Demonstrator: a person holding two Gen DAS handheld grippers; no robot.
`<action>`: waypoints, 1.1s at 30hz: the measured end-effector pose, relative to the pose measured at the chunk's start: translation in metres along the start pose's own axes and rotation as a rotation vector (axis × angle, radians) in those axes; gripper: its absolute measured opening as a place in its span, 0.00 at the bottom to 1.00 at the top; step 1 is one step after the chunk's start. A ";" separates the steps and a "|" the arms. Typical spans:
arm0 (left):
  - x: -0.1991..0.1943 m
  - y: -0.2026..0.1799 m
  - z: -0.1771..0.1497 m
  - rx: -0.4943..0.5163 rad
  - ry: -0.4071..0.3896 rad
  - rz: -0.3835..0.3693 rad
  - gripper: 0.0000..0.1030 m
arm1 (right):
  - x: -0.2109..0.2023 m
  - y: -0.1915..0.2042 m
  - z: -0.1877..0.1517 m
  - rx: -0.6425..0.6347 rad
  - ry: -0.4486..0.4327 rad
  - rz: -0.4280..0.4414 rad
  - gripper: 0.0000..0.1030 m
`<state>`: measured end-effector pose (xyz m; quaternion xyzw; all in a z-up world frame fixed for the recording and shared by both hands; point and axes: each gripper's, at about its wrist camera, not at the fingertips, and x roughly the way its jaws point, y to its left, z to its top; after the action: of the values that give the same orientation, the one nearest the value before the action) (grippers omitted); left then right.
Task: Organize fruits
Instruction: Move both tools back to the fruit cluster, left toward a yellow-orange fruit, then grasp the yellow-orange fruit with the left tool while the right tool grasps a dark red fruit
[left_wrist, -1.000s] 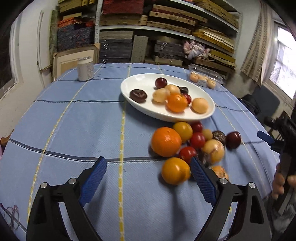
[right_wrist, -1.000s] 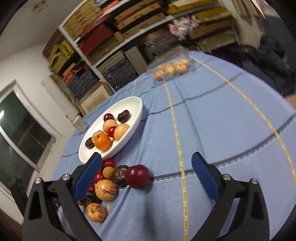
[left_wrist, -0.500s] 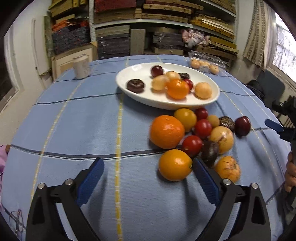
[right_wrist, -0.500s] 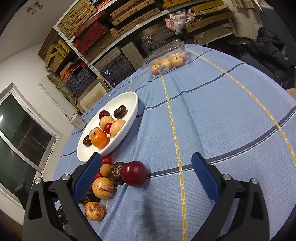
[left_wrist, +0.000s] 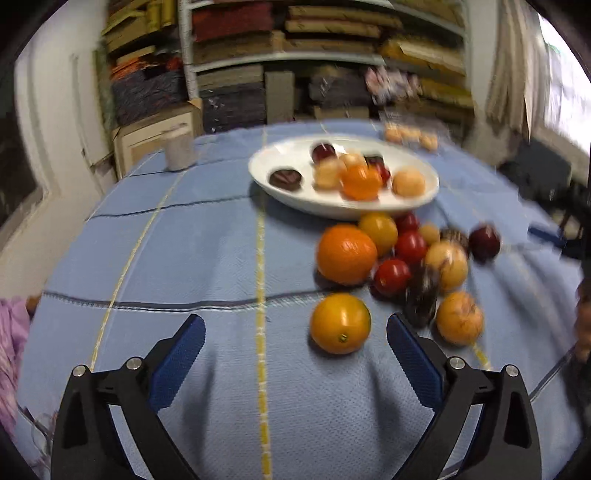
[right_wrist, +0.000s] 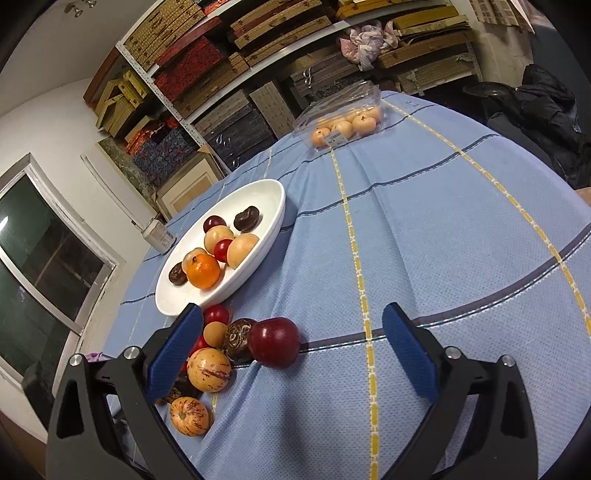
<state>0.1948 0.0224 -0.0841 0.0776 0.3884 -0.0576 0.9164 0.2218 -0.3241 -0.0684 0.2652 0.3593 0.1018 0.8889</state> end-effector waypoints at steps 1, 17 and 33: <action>0.005 -0.003 0.000 0.013 0.024 0.006 0.96 | 0.000 0.000 0.000 -0.001 0.000 -0.002 0.93; 0.011 0.024 -0.002 -0.112 0.057 -0.050 0.79 | 0.002 0.001 0.001 -0.014 0.001 0.000 0.93; 0.028 0.042 0.004 -0.197 0.087 -0.098 0.61 | 0.009 0.015 -0.004 -0.090 0.019 -0.024 0.93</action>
<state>0.2240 0.0613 -0.0970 -0.0295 0.4348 -0.0604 0.8980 0.2257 -0.3072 -0.0676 0.2195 0.3659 0.1098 0.8977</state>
